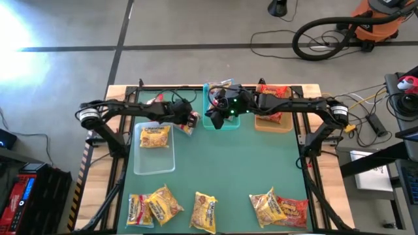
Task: Sort Maruchan noodles
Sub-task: Put the top blue noodle pack into the blue bin
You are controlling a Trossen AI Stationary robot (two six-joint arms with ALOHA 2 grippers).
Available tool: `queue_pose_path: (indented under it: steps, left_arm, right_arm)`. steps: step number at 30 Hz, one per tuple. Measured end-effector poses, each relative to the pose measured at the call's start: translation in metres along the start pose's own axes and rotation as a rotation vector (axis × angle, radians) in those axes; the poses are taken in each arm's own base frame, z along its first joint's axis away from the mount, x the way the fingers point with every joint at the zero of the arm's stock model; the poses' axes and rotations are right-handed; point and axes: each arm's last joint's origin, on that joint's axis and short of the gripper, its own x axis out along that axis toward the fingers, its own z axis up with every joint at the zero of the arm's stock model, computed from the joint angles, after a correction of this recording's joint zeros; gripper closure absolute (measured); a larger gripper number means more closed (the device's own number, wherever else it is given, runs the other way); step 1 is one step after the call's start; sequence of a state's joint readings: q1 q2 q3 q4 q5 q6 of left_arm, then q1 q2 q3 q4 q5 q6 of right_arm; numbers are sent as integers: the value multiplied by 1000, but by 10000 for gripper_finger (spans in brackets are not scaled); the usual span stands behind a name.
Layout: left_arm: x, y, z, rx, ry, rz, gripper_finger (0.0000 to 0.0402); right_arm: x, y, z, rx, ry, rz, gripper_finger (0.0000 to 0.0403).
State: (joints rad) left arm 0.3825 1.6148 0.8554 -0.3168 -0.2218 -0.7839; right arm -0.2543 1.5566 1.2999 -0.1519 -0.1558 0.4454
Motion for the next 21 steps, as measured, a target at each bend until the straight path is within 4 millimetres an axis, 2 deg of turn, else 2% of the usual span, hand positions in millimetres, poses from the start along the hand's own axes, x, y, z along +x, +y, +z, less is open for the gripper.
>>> queue_pose_path:
  steps: [7,13,21]
  left_arm:
    - [11,-19,-2,65,58,24,363]
    - [-2,-29,-17,162,150,70,363]
    - [-23,-67,-42,248,219,-78,363]
  right_arm:
    - [0,0,0,-1,2,0,323]
    - [0,-1,-3,1,30,-13,323]
    - [0,-3,-8,-34,83,-34,323]
